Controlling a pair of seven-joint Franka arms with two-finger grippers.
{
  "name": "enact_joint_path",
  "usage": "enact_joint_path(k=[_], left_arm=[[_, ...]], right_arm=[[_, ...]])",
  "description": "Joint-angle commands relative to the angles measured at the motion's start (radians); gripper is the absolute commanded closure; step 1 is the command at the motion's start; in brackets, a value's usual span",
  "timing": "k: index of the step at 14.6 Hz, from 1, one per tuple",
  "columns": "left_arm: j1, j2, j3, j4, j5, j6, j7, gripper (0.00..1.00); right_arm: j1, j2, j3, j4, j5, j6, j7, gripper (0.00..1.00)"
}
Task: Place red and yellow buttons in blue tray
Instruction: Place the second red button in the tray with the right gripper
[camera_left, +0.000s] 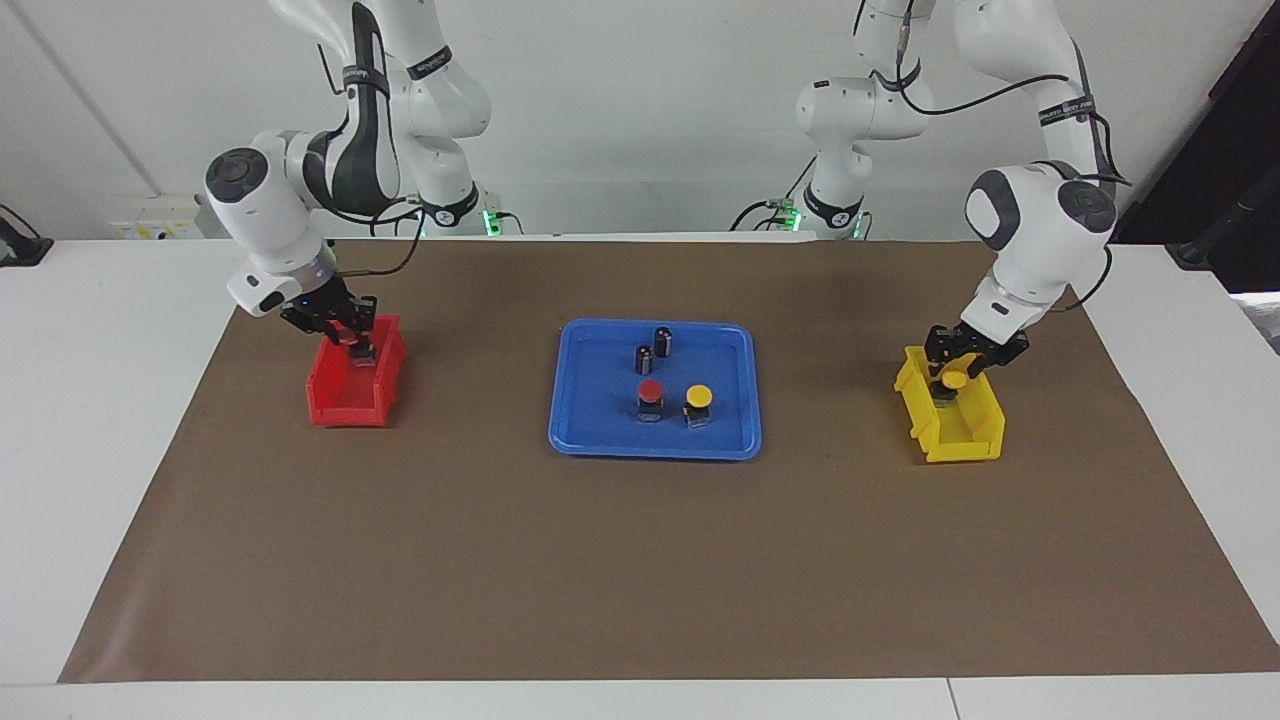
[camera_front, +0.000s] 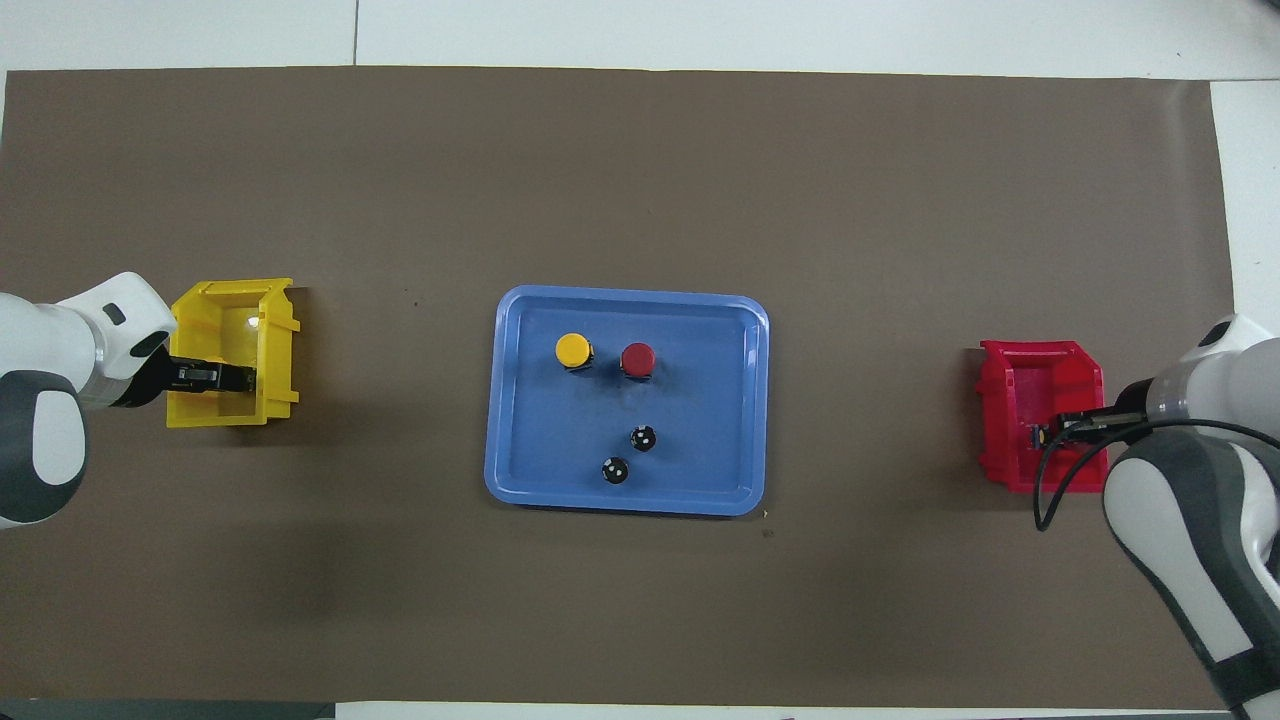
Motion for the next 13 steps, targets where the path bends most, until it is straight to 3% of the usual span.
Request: enact_joint_path(k=[1, 2, 6, 8, 10, 13], left_arm=[[-0.01, -0.009, 0.003, -0.022, 0.016, 0.027, -0.021, 0.71], [-0.009, -0.009, 0.003, -0.022, 0.016, 0.027, -0.02, 0.97], [-0.008, 0.018, 0.005, 0.043, 0.016, 0.003, -0.012, 0.99], [-0.008, 0.041, 0.005, 0.113, 0.016, -0.067, -0.015, 0.99], [-0.005, 0.044, 0.005, 0.176, 0.016, -0.142, -0.015, 0.99], [0.001, 0.048, 0.005, 0.338, 0.028, -0.355, -0.012, 0.99]], right_arm=[[0.019, 0.093, 0.015, 0.254, -0.013, -0.183, -0.019, 0.76], [0.06, 0.122, 0.017, 0.318, -0.009, -0.22, -0.015, 0.76], [0.272, 0.228, 0.019, 0.53, -0.002, -0.256, 0.258, 0.76], [0.39, 0.254, 0.02, 0.535, 0.004, -0.184, 0.452, 0.76], [0.499, 0.33, 0.02, 0.535, 0.007, -0.08, 0.595, 0.76], [0.62, 0.401, 0.02, 0.529, 0.007, -0.01, 0.695, 0.76]])
